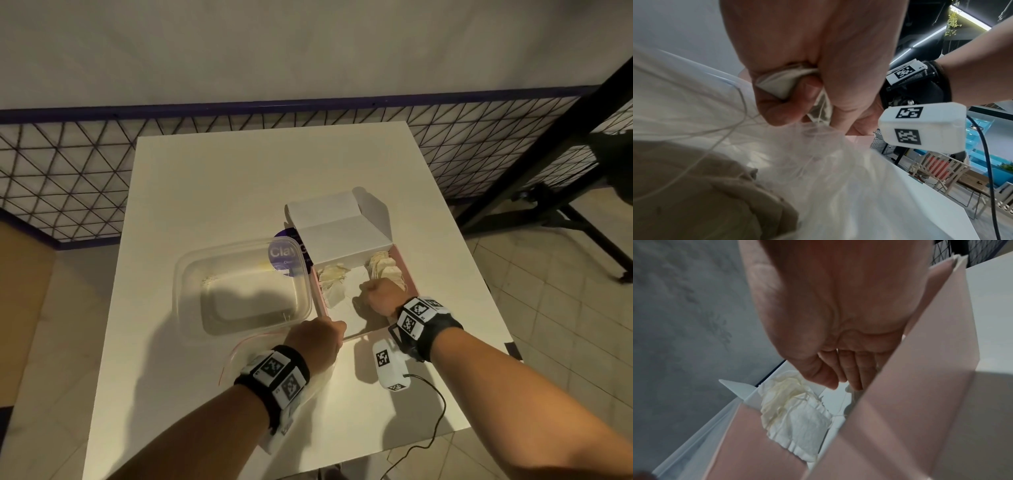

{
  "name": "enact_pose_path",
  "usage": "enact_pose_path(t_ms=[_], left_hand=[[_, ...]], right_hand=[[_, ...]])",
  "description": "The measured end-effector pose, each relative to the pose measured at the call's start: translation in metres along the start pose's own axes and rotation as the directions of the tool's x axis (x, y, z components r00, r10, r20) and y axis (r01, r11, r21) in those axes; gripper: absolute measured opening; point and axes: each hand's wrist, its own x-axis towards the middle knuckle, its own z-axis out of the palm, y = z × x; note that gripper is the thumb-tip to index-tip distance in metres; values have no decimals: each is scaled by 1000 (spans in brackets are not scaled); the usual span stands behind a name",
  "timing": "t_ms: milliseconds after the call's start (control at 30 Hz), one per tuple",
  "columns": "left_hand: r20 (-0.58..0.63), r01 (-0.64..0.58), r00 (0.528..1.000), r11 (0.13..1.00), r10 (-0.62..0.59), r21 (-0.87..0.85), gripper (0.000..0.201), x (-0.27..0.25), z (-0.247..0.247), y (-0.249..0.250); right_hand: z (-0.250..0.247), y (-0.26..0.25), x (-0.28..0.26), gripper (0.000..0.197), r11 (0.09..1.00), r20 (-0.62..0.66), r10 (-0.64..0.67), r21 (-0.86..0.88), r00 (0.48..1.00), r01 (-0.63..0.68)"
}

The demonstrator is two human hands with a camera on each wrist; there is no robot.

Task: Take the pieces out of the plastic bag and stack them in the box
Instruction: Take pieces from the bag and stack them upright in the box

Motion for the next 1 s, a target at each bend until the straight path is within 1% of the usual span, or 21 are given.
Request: enact_pose_path(t_ms=[100, 167, 233, 267, 333, 400, 433, 467, 500, 533, 567, 600, 633, 667, 700, 733, 800, 867, 900, 933, 1000], left_hand=[[-13, 3, 1000, 1000, -2, 10, 14, 0, 2, -3], [-44, 6, 999, 999, -8, -47, 16, 0, 3, -7], [-116, -14, 993, 981, -9, -195, 24, -2, -3, -10], [-156, -20, 987, 949, -31, -314, 30, -5, -9, -10], [-187, 18, 972, 838, -143, -545, 37, -16, -28, -13], [-187, 51, 955, 751, -228, -658, 32, -32, -51, -22], [-200, 30, 947, 689, -251, -724, 27, -42, -61, -30], [-202, 8, 936, 592, -288, -806, 21, -52, -68, -40], [-176, 0, 923, 459, -341, -889, 19, -62, -74, -48], [-132, 4, 912, 330, -389, -944, 24, -72, -77, -56], [-82, 12, 903, 216, -422, -976, 31, -80, -77, -63], [-30, 26, 898, 121, -439, -992, 34, -88, -76, -66], [14, 33, 901, 38, -434, -999, 32, -89, -74, -66], [47, 38, 903, -30, -428, -999, 26, -94, -71, -66], [72, 36, 904, -92, -422, -995, 21, -98, -67, -64], [87, 26, 907, -153, -412, -988, 21, -101, -65, -62], [99, -2, 924, -265, -369, -964, 21, -106, -58, -58], [112, 0, 948, -349, -299, -937, 22, -112, -57, -52], [123, 15, 959, -385, -256, -923, 27, -115, -57, -49], [134, 36, 969, -415, -209, -909, 35, -119, -59, -47], [143, 77, 981, -420, -130, -904, 50, -126, -61, -43]], right_hand=[[-2, 1, 1, 29, 1000, -9, -12, 27, 1000, 13], [-4, 2, 0, 26, 996, -17, -20, 87, 1000, 21], [-7, -2, -6, 25, 986, -18, -61, 157, 998, 63], [-9, -7, -11, 24, 977, -21, -92, 193, 996, 95], [-16, -18, -29, 19, 947, -25, -155, 282, 988, 155], [-28, -29, -52, 19, 896, -38, -216, 389, 976, 214], [-34, -32, -64, 20, 855, -73, -238, 457, 969, 244], [-41, -33, -76, 20, 802, -122, -239, 535, 963, 267], [-47, -32, -86, 20, 735, -170, -219, 619, 961, 277], [-50, -32, -95, 19, 670, -211, -191, 686, 959, 284], [-49, -32, -104, 18, 631, -236, -176, 718, 956, 293], [-44, -34, -113, 17, 642, -243, -182, 704, 953, 302], [-37, -36, -121, 16, 679, -230, -215, 664, 949, 315], [-24, -42, -131, 14, 726, -194, -287, 595, 938, 345], [-9, -49, -141, 15, 761, -142, -379, 515, 915, 395], [6, -57, -151, 20, 772, -88, -478, 434, 874, 465], [32, -73, -166, 34, 737, -30, -627, 303, 778, 605], [47, -85, -174, 43, 680, -53, -702, 247, 710, 690], [50, -89, -176, 45, 661, -71, -720, 233, 690, 713], [53, -92, -177, 46, 651, -85, -730, 213, 678, 728], [55, -95, -179, 44, 658, -78, -734, 166, 675, 735]])
